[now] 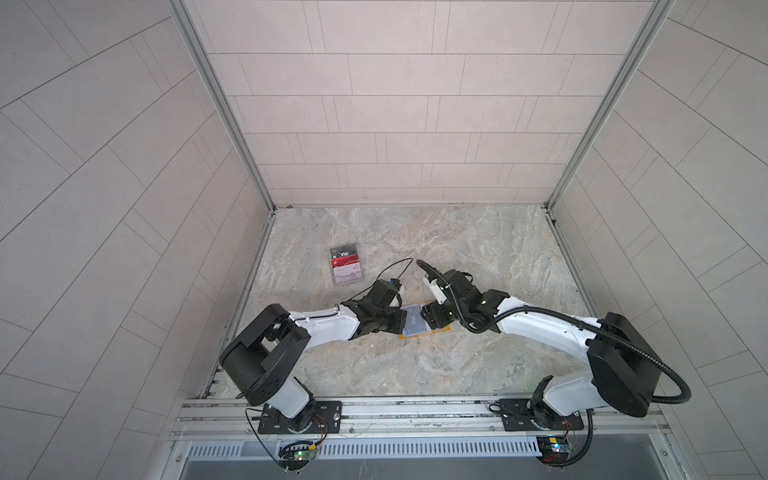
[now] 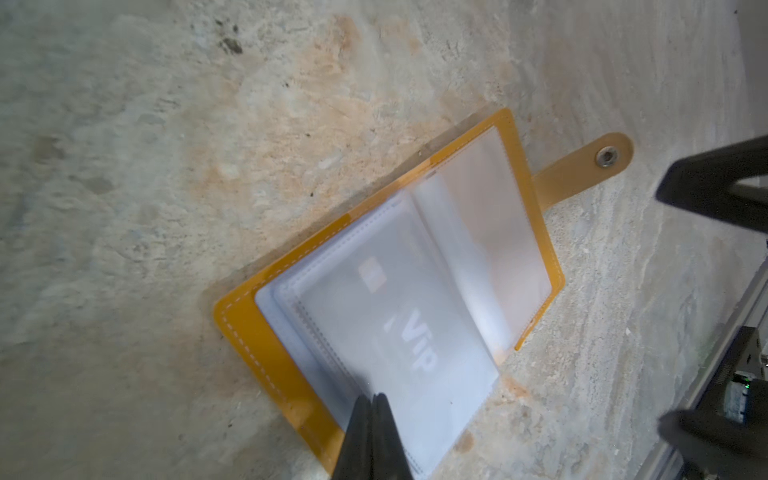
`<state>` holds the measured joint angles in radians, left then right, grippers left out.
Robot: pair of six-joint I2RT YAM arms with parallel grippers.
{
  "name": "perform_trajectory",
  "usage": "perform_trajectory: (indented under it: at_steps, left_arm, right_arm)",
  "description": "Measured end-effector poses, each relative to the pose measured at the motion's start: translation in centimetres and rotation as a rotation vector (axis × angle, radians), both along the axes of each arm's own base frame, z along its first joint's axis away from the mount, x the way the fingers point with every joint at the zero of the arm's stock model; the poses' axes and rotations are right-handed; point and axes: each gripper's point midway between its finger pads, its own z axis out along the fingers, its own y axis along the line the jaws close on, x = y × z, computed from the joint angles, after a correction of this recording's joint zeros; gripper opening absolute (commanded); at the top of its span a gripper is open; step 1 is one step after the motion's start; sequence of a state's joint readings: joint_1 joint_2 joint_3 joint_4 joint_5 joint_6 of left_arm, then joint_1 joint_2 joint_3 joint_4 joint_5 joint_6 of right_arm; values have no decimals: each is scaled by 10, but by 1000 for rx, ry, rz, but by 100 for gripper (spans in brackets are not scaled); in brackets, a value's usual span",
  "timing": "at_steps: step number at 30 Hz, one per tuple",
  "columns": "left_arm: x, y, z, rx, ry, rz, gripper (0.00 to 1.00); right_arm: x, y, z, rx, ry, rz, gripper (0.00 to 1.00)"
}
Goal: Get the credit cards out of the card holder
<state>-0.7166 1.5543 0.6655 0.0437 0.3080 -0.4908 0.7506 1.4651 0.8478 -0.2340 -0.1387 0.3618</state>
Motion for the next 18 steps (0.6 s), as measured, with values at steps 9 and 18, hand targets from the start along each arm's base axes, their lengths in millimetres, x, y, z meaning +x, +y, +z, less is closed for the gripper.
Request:
perform_trajectory:
  at_steps: [9, 18]
  left_arm:
    - [3, 2, 1, 6, -10, 18, 0]
    - [-6, 9, -9, 25, 16, 23, 0]
  right_arm:
    - [4, 24, -13, -2, 16, 33, 73]
    - [2, 32, -27, -33, 17, 48, 73]
